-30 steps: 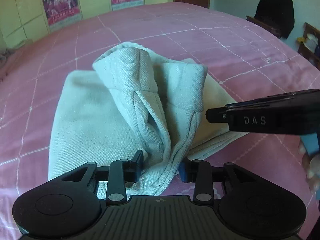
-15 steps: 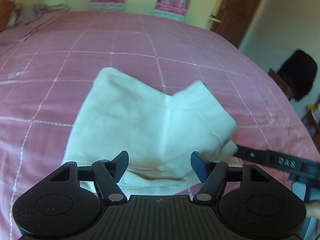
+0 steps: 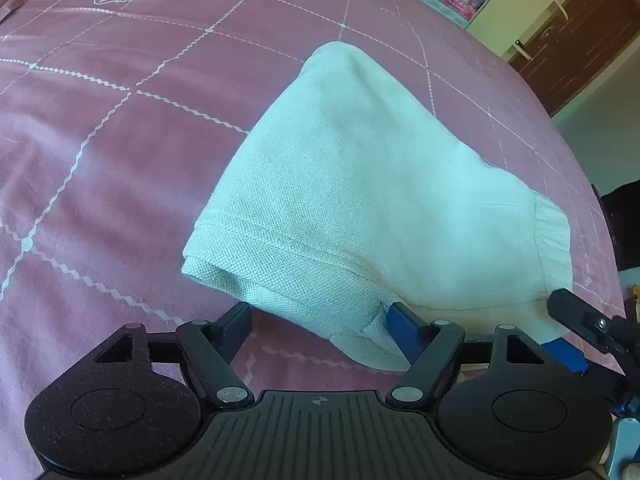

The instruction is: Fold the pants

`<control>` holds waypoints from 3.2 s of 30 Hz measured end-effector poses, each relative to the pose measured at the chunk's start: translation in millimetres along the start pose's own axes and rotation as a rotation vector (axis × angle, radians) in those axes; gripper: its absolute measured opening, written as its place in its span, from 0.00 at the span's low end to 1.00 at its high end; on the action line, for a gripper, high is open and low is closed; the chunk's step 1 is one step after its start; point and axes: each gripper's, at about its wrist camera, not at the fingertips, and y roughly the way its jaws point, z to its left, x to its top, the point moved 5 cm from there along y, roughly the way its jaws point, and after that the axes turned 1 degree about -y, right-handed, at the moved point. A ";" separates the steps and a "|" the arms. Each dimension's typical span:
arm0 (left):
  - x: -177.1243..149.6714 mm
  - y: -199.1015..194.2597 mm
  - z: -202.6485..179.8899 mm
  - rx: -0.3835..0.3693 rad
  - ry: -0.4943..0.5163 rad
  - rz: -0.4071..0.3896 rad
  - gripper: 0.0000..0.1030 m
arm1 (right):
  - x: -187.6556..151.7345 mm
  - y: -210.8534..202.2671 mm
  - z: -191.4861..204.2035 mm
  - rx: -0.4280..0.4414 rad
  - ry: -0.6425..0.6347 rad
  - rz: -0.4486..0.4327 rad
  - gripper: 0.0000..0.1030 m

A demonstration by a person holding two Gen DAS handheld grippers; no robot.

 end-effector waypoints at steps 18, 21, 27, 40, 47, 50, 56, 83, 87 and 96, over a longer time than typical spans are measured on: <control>12.6 -22.9 7.4 0.008 -0.023 -0.067 0.73 | -4.4 15.9 -16.2 -0.101 0.063 0.020 0.70; 12.8 -21.9 9.3 0.009 -0.033 -0.065 0.73 | -1.3 19.4 -19.2 -0.095 0.103 0.029 0.61; 16.0 -23.7 8.3 0.015 -0.024 -0.074 0.73 | -0.5 23.0 -26.4 -0.077 0.078 0.052 0.61; 27.1 -30.9 2.6 -0.005 -0.021 -0.136 0.73 | 25.4 5.5 55.3 -0.034 -0.362 -0.076 0.25; 33.1 -20.8 -22.6 -0.014 0.018 -0.115 0.73 | 66.1 3.8 43.7 -0.049 -0.450 -0.006 0.22; 22.1 -3.4 -27.6 0.026 0.072 -0.058 0.73 | 47.4 22.2 -4.2 -0.187 -0.421 0.095 0.25; 26.6 -11.9 -10.6 0.013 0.052 -0.060 0.73 | 31.4 12.0 -32.7 0.044 0.034 0.134 0.37; 36.8 -22.6 63.5 0.161 -0.145 -0.116 0.73 | 9.6 -2.7 -43.6 -0.008 0.097 0.113 0.55; 35.5 -22.4 55.0 0.144 -0.120 -0.109 0.73 | 0.2 17.0 -46.4 0.041 0.193 0.161 0.54; 43.5 -23.6 27.1 0.108 -0.075 -0.133 0.73 | 21.4 -8.3 32.0 -0.029 -0.242 -0.043 0.22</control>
